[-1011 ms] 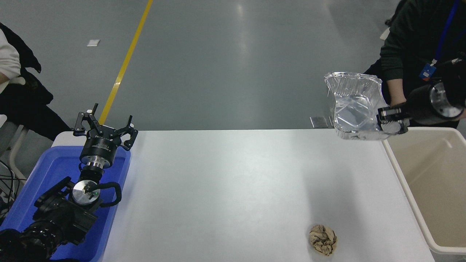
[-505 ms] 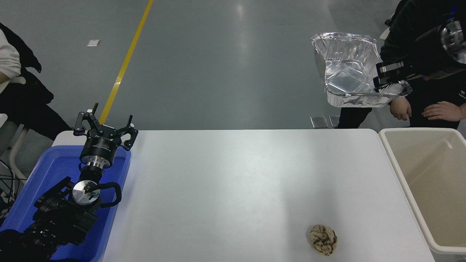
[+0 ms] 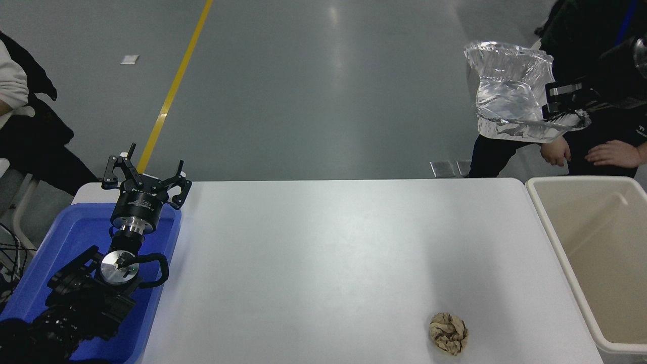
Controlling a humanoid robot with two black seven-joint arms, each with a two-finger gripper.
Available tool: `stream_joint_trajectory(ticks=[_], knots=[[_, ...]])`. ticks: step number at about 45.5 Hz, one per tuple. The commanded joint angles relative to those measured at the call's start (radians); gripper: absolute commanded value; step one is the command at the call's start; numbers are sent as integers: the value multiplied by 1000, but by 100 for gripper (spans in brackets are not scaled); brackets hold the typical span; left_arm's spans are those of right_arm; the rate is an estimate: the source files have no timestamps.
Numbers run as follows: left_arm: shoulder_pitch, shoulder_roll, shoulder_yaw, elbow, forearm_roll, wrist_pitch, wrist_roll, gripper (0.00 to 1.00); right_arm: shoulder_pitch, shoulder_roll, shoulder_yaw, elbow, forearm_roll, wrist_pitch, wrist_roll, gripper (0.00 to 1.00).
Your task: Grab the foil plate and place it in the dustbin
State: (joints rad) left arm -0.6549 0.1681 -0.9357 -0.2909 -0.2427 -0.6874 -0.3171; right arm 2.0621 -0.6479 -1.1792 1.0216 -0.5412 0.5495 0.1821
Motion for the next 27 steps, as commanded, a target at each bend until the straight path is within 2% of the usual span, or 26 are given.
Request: stream_joint_trajectory(ticks=[1, 13, 22, 27], knots=[[0, -1, 0, 1, 0, 0, 1, 99, -307, -104, 113, -311, 3, -3, -1, 0], [0, -1, 0, -1, 0, 0, 1, 99, -747, -144, 395, -666, 30, -62, -6, 0], [-2, -1, 0, 1, 0, 0, 0, 99, -1002, -128, 516, -814, 122, -140, -10, 0], [-2, -1, 0, -1, -1, 0, 0, 99, -1115, -85, 552, -845, 223, -210, -13, 0]])
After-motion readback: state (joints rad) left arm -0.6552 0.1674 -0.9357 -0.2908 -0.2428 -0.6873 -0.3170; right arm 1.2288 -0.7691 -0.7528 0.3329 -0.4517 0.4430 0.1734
